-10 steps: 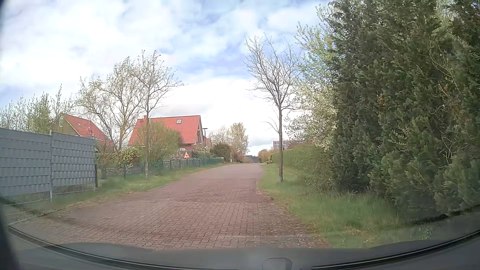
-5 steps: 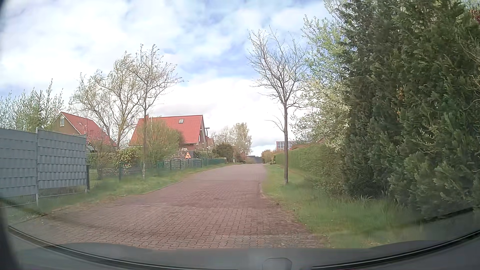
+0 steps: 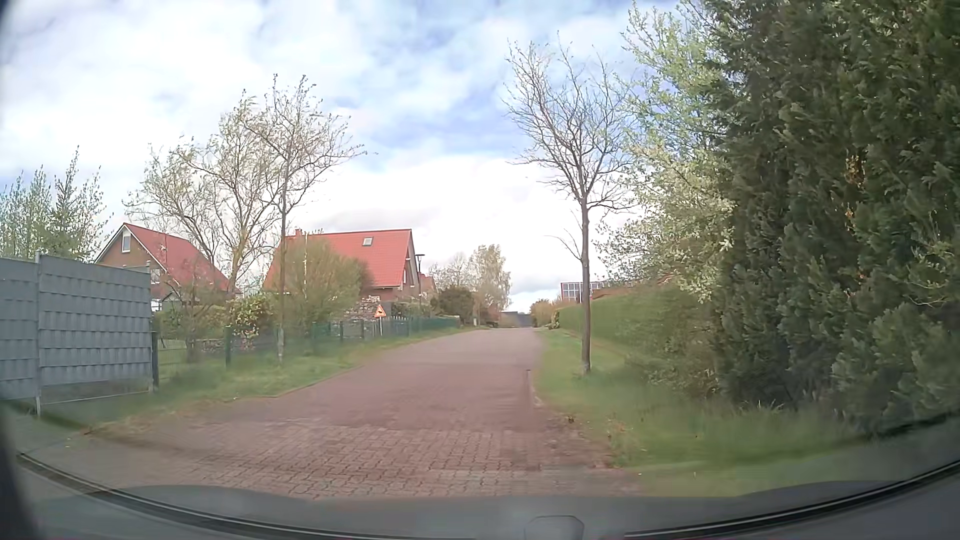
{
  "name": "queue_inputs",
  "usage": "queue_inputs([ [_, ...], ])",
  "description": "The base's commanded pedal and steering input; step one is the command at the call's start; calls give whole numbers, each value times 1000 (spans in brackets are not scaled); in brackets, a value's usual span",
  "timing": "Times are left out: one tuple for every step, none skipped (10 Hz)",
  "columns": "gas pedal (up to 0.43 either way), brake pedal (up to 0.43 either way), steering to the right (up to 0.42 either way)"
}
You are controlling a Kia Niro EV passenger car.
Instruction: Follow the waypoints while adhering to traffic rules and regulations
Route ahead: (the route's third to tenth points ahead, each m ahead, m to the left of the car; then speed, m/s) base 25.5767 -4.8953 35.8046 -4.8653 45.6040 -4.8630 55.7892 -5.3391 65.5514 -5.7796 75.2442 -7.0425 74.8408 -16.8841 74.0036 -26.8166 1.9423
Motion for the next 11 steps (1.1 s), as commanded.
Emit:
queue_inputs([
  [130, 6, -88],
  [130, 6, -103],
  [130, 6, -116],
  [138, 6, -126],
  [138, 0, -137],
  [138, 6, -143],
  [138, 0, -139],
  [138, 6, -127],
  [138, 6, -114],
  [138, 6, -100],
  [138, 0, -88],
])
